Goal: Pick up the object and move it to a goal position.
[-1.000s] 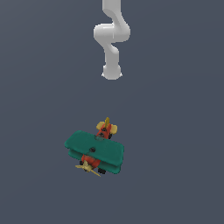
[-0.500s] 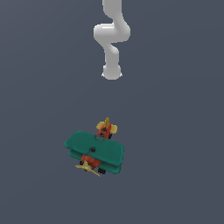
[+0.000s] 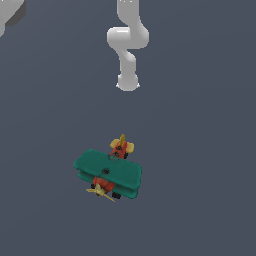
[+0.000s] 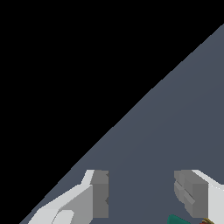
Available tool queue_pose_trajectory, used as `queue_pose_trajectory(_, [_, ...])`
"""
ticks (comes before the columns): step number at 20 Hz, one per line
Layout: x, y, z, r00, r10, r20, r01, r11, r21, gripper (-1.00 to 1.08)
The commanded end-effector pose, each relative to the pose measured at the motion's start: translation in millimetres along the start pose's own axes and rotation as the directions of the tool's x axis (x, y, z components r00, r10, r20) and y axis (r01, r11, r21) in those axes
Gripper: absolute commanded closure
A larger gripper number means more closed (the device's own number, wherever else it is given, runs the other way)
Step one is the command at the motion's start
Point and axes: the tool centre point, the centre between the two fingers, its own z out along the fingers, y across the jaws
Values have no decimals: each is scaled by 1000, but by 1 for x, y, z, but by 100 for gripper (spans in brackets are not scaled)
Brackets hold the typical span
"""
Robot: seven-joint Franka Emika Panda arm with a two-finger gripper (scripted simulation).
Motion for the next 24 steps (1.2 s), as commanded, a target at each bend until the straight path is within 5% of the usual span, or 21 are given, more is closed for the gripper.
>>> queue_pose_trajectory(1, [-10, 22, 3, 999, 30, -16, -30, 999, 13, -20])
queue_pose_trajectory(12, [-73, 116, 29, 983, 174, -56, -171, 984, 48, -20])
queue_pose_trajectory(24, [-182, 209, 72, 942, 332, -52, -330, 943, 49, -20])
